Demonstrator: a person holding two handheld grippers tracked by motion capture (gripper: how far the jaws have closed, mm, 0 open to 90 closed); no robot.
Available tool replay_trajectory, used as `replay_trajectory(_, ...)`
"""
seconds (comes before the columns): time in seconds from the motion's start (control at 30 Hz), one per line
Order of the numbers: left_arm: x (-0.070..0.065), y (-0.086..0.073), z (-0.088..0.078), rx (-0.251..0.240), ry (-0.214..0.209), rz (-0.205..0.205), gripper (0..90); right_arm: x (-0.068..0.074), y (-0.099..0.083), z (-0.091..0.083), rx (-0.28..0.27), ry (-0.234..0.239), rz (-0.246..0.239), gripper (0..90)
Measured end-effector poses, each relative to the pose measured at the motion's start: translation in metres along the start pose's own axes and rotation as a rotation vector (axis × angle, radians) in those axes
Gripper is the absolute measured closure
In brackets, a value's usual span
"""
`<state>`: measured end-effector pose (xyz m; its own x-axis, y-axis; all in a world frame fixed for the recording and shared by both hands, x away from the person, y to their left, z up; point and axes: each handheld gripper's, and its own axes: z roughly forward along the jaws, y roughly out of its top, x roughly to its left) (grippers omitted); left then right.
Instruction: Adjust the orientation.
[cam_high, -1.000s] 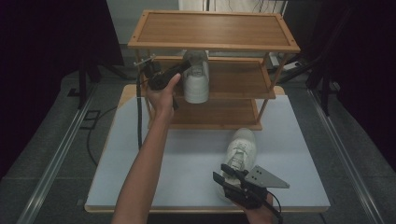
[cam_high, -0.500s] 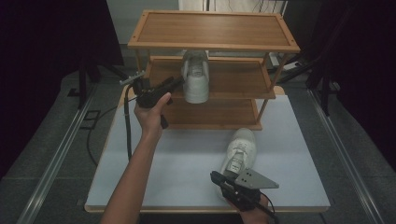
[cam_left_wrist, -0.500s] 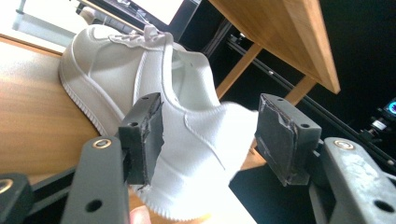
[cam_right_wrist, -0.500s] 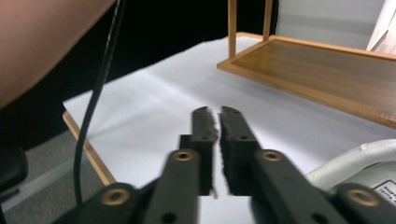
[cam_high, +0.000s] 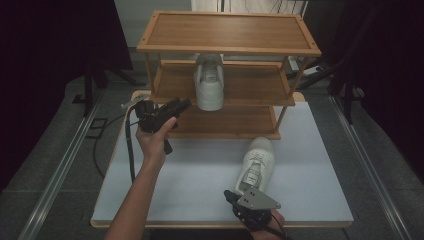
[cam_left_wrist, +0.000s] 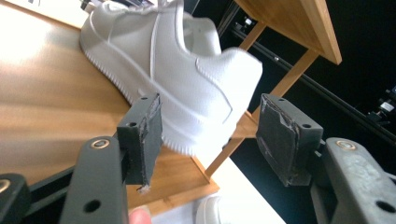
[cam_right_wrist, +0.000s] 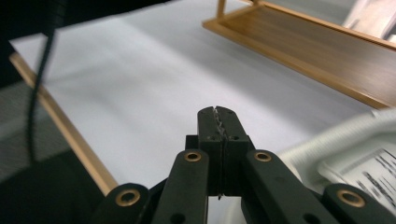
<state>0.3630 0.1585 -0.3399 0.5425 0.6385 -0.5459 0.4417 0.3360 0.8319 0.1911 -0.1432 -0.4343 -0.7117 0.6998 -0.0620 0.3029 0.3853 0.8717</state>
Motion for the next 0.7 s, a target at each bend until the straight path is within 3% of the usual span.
replay_trajectory(0.13, 0.004, -0.013, -0.012, 0.029, 0.003, 0.005, 40.2, 0.001, -0.006, 0.000, 0.024, -0.090, -0.068, 89.4)
replay_trajectory(0.33, 0.011, -0.040, -0.030, 0.081, 0.022, 0.017, 39.6, 0.004, -0.010, -0.005, 0.029, -0.129, -0.096, 89.4)
replay_trajectory(0.57, 0.026, -0.088, -0.055, 0.161, 0.033, -0.025, 39.4, -0.004, -0.021, -0.026, 0.030, -0.153, -0.059, 89.4)
replay_trajectory(0.6, 0.026, -0.088, -0.055, 0.161, 0.033, -0.025, 39.2, -0.007, -0.025, -0.032, 0.025, -0.156, -0.043, 89.4)
replay_trajectory(0.63, 0.030, -0.105, -0.061, 0.186, 0.040, -0.042, 39.3, -0.010, -0.028, -0.037, 0.023, -0.158, -0.029, 89.4)
replay_trajectory(0.67, 0.030, -0.105, -0.061, 0.186, 0.040, -0.042, 39.4, -0.010, -0.028, -0.037, 0.023, -0.158, -0.029, 89.4)
replay_trajectory(0.7, 0.034, -0.116, -0.064, 0.215, 0.047, -0.042, 39.4, -0.019, -0.035, -0.049, 0.010, -0.157, 0.018, 89.3)
